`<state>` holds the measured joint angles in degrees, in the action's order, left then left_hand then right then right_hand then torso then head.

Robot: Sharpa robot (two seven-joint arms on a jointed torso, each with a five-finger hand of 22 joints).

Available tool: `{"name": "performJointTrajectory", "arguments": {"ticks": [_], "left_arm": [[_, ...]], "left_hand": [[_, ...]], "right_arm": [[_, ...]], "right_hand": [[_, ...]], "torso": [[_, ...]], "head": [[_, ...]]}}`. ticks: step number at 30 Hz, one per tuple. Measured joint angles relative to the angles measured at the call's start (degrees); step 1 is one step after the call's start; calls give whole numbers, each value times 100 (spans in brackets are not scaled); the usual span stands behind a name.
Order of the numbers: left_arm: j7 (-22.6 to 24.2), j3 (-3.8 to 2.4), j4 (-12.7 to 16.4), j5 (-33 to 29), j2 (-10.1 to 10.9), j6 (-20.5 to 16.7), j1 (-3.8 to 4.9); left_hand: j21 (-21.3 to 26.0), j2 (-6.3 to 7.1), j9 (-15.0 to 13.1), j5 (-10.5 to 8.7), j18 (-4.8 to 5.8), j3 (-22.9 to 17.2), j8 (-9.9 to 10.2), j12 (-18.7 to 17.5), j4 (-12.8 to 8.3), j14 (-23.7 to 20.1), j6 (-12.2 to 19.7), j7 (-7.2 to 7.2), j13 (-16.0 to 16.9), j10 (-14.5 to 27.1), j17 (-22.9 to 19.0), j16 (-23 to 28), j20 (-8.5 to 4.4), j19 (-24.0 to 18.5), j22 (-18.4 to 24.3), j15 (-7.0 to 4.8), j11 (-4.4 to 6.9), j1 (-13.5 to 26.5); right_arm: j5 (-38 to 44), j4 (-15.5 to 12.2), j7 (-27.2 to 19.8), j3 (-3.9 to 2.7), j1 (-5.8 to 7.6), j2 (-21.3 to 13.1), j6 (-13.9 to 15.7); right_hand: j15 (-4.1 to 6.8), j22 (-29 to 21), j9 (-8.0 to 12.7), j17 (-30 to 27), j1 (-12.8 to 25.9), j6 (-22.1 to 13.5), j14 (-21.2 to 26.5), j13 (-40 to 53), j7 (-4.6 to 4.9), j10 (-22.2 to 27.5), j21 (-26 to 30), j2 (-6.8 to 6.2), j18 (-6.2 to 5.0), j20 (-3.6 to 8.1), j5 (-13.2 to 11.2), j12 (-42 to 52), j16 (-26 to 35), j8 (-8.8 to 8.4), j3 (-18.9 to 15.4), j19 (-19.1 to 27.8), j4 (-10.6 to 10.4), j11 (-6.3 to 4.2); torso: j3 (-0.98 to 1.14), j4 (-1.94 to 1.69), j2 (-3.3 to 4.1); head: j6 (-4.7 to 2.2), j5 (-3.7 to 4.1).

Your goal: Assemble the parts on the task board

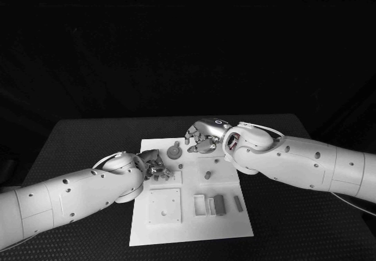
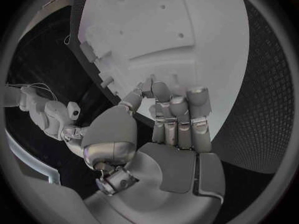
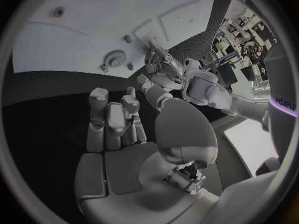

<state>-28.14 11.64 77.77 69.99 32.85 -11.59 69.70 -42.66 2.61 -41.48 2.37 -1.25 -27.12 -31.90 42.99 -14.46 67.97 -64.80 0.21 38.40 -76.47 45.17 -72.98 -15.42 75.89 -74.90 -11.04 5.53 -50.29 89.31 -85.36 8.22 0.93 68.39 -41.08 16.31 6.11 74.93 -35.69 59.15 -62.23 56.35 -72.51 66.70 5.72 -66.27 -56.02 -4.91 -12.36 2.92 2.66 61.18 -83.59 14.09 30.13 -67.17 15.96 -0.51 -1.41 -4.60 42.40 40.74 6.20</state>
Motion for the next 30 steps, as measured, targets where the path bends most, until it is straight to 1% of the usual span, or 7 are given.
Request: {"name": "performJointTrajectory", "arguments": {"ticks": [5,18,22,30], "left_arm": [[17,-6,6,73,0,-2,-22],[47,-8,27,352,-14,-40,-73],[47,-14,29,409,-15,-40,-91],[44,-20,33,482,4,-38,-107]], "left_hand": [[0,0,-3,0,0,0,0,0,0,1,1,-1,-5,0,0,0,8,8,0,1,0,0],[0,0,-2,24,-1,0,-1,0,-1,10,3,-3,-10,-1,-11,1,8,8,-4,11,0,0],[0,0,-6,24,-2,0,-1,0,-1,10,4,-4,-10,-1,-12,2,9,8,-4,13,0,0],[0,0,-13,23,-2,0,-1,0,-1,12,-9,-22,-16,-2,-18,3,9,8,-3,18,0,0]], "right_arm": [[0,0,0,0,0,-7,-2],[-1,-4,0,0,0,-15,-6],[-3,0,0,0,-1,-13,-10],[-6,5,0,0,-1,-11,-18]], "right_hand": [[0,0,0,0,0,-2,0,0,2,0,0,0,0,14,0,0,0,0,16,15,-16,0],[-2,0,0,0,0,-13,0,0,13,0,0,0,0,5,0,0,0,0,16,23,-16,0],[-2,0,-2,0,17,-13,0,0,13,0,0,-17,0,4,0,0,0,0,16,23,-16,0],[-7,0,-4,0,23,-12,5,0,12,0,0,-23,0,3,0,0,0,0,16,23,-16,0]], "torso": [[0,0,-1],[-1,0,0],[-1,-1,1],[-3,-2,1]], "head": [[4,0],[9,4],[26,4],[35,4]]}}
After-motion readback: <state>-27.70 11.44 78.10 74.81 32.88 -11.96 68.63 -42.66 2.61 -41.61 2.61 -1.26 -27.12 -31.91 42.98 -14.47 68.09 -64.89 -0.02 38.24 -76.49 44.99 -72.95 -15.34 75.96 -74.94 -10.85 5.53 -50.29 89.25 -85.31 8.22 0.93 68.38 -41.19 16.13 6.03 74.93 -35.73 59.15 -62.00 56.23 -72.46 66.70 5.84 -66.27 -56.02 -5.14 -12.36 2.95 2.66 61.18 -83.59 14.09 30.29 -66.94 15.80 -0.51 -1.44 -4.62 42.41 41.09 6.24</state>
